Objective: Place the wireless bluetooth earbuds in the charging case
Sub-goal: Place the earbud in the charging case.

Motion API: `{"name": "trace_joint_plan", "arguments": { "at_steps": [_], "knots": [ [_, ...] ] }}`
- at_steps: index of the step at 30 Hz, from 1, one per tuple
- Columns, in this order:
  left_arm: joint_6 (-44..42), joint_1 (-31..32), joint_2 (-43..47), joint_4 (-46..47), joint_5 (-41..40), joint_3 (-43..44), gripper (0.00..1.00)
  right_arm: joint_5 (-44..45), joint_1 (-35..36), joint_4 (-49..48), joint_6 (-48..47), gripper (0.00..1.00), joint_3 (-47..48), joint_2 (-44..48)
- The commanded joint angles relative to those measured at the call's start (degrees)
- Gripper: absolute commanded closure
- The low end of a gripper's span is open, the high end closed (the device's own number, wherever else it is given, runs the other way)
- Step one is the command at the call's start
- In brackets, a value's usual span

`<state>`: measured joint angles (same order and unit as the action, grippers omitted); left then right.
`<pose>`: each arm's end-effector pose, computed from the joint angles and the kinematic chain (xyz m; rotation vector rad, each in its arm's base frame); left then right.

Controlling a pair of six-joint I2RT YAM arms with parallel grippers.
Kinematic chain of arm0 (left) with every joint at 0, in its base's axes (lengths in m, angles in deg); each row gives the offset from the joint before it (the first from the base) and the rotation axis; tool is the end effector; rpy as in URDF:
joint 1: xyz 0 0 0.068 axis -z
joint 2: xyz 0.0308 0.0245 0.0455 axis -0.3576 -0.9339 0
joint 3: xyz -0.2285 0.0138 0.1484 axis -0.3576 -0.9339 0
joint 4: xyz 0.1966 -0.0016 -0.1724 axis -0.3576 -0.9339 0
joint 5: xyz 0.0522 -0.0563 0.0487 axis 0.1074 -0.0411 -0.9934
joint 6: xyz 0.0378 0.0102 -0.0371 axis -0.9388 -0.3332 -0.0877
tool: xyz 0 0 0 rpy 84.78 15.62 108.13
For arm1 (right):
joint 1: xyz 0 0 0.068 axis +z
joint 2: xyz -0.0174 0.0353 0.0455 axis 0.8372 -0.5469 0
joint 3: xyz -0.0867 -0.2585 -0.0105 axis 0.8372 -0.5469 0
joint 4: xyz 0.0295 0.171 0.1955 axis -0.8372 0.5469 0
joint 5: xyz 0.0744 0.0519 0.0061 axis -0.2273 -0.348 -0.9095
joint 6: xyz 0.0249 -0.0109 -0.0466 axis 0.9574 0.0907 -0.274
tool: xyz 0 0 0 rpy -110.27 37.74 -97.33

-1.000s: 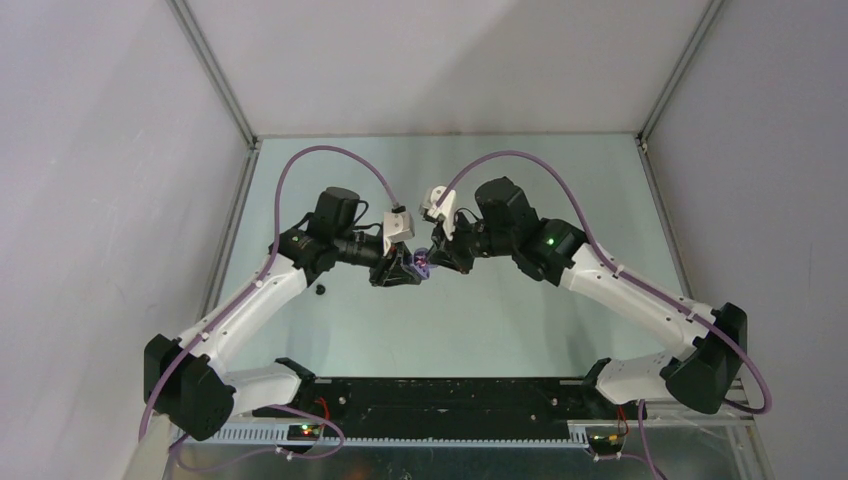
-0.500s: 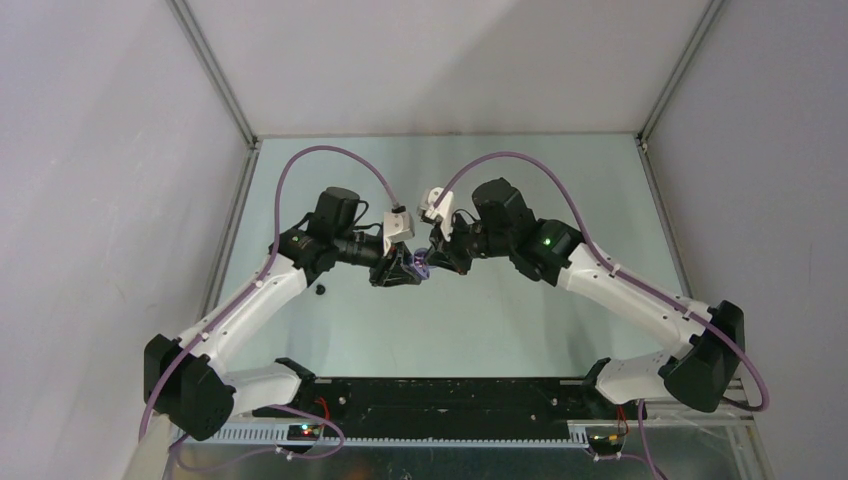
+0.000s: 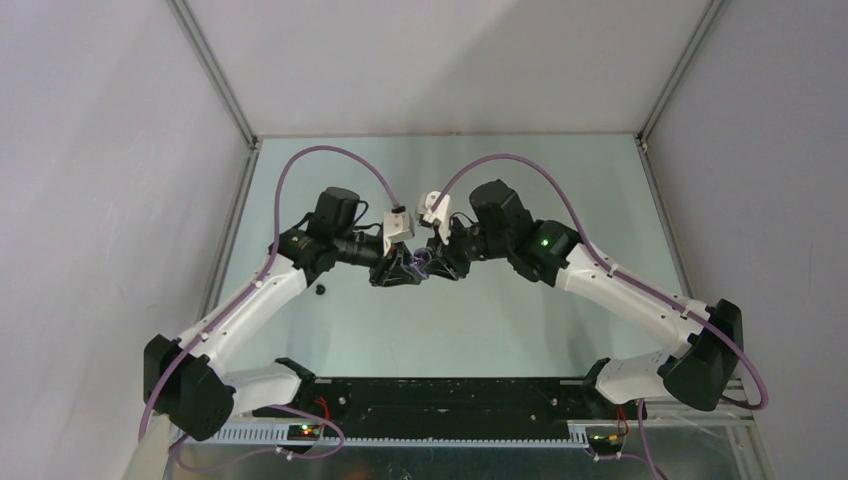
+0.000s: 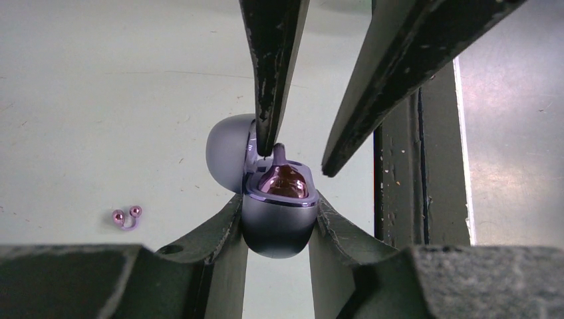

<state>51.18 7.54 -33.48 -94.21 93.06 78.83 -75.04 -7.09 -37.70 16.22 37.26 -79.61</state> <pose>0.1996 -0.1407 0.3033 1.4004 1.6492 -1.0568 0.1844 0.2422 0.3566 -1.3797 1.6259 0.8381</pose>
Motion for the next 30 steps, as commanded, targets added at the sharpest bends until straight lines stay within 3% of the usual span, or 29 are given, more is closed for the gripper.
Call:
{"name": "trace_joint_plan", "arguments": {
  "at_steps": [1, 5, 12, 20, 26, 30],
  "knots": [
    [-0.1, 0.3, 1.9, 1.2, 1.0, 1.8, 1.00, -2.7, -1.0, 0.6, -0.6, 0.67, 1.4, 3.0],
    [-0.3, 0.3, 1.9, 1.0, 0.7, 1.8, 1.00, -3.7, -2.5, 0.7, 0.1, 0.68, 1.6, 4.5],
    [-0.6, 0.3, 2.0, 0.4, 0.3, 2.1, 1.00, -1.7, -3.3, -0.4, 1.5, 0.79, 1.6, 4.3],
    [-1.6, -0.5, 4.3, -0.1, -1.6, 2.1, 1.00, 3.9, -7.9, -3.6, 5.8, 0.75, 1.5, 2.7],
    [-2.2, -1.1, 5.8, -0.3, -2.7, 2.0, 1.00, 0.0, -15.2, -5.2, 9.2, 0.73, 2.1, -3.7],
    [-2.5, -1.1, 6.5, -0.3, -3.2, 1.9, 1.00, -4.4, -18.1, -1.8, 11.4, 0.73, 7.1, -14.1]
  ]
}}
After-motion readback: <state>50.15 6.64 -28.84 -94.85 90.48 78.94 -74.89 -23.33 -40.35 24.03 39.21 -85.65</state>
